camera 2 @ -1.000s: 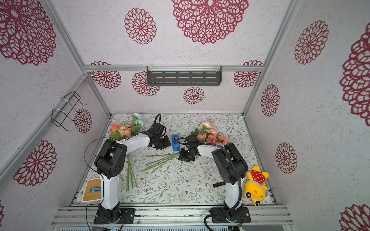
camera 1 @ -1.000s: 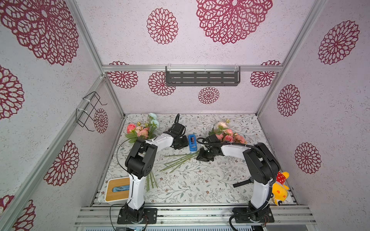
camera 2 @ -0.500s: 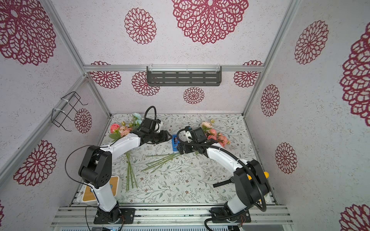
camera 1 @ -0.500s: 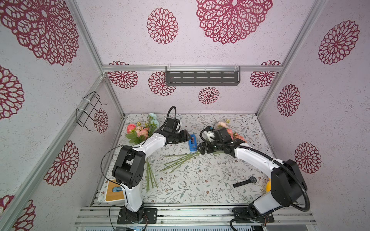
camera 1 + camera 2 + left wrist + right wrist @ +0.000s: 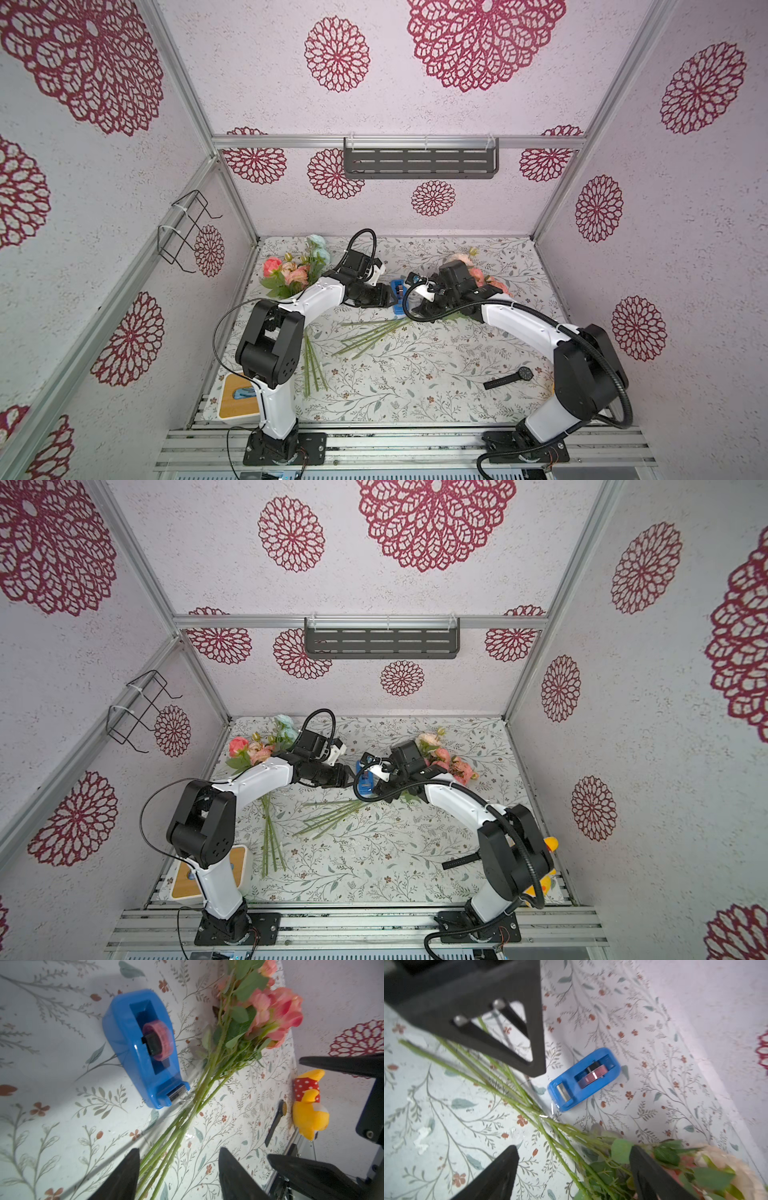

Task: Wrap bouquets with tape
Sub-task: Stick the tape to the bouquet, then pick up the unwrapped bouquet from the center of the board.

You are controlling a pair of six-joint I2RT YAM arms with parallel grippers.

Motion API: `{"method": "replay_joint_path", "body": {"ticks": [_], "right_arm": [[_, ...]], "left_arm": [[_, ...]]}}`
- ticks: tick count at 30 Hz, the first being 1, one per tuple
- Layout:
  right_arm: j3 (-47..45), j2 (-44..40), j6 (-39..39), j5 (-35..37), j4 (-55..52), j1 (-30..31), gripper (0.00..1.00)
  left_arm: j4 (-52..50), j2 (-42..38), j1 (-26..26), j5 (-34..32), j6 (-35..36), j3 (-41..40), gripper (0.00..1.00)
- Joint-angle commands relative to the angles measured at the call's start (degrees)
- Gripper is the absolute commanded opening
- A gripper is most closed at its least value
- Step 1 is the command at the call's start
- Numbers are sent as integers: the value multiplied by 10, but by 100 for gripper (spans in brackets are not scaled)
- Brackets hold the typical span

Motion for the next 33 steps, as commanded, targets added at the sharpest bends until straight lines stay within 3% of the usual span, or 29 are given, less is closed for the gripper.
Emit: {"method": "replay_joint_path", "body": {"ticks": [1,11,33], "right_arm": [[24,22,-94,-62,-5,0,83],[71,105,-140,-88,-31,0,68],[32,137,-206,-74,17,14,64]], "left_arm": [[-8,19,-3,-30,13,-14,60],[21,32,-6,-26,2,-31,57],[10,84,-10,3,10,-5,49]]}}
